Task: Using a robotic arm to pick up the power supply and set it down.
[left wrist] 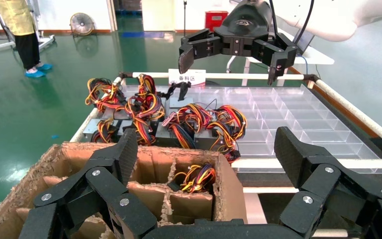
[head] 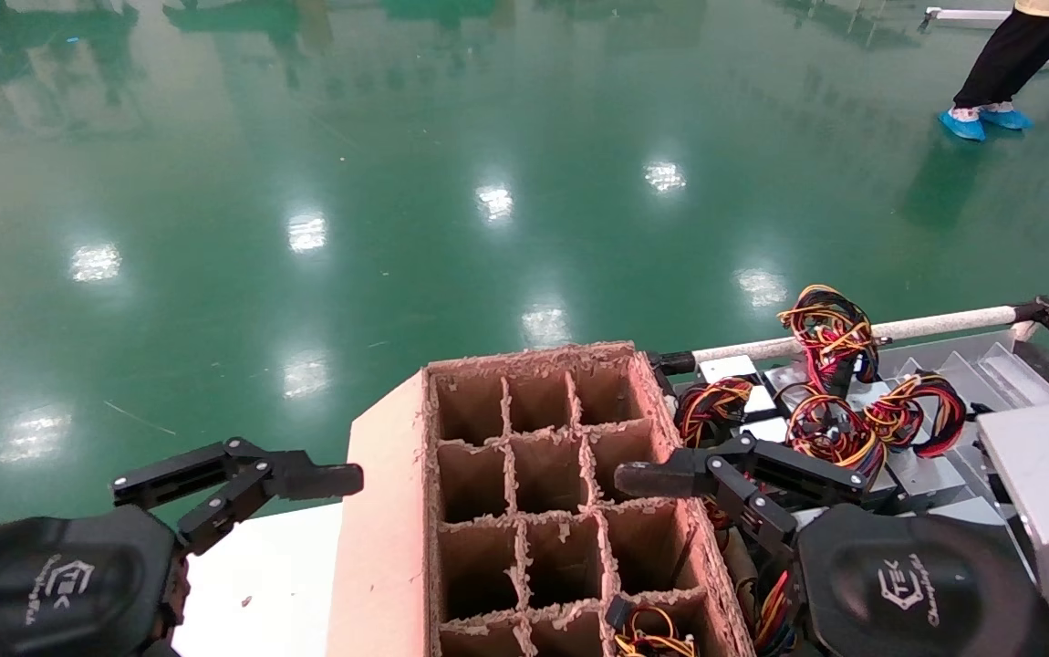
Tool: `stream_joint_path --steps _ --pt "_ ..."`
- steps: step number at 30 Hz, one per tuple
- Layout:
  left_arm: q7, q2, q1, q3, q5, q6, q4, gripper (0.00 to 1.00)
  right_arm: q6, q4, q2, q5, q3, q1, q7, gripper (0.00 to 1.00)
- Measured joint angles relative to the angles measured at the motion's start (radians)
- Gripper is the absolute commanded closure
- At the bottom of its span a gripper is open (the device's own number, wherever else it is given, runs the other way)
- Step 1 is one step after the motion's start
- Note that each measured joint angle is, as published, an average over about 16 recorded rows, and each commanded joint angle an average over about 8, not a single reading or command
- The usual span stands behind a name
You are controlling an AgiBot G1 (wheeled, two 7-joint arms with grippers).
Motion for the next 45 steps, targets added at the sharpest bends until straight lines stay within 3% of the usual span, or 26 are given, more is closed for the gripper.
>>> stream_joint_path --steps 15,27,29,35,36,38,45 --pt "0.000 0.000 0.000 0.000 -0.001 0.000 0.000 1.00 0.016 -0.003 0.004 -0.032 -0.008 -0.003 -0.004 0.00" --pt "0.001 0.000 -0.001 0.001 -0.001 0.000 0.001 1.00 0.118 -0.005 0.009 -0.225 -0.071 -0.010 0.015 0.00" --pt "0.001 0.000 -0.001 0.001 -0.001 0.000 0.001 1.00 0.132 -0.003 0.009 -0.263 -0.086 -0.007 0.026 0.12" --pt "0.001 0.000 -0.001 0.002 -0.002 0.000 0.001 1.00 0.152 0.003 0.012 -0.366 -0.130 0.007 0.059 0.85" --pt "0.001 0.000 -0.001 0.002 -0.002 0.000 0.001 1.00 0.152 0.005 0.012 -0.380 -0.137 0.011 0.064 0.93" --pt "0.001 0.000 -0.001 0.002 -0.002 0.000 0.001 1.00 0.152 0.008 0.013 -0.408 -0.149 0.018 0.075 1.00" --pt "0.001 -0.001 -0.001 0.003 -0.002 0.000 0.001 1.00 0.151 0.011 0.009 -0.480 -0.183 0.040 0.108 1.00"
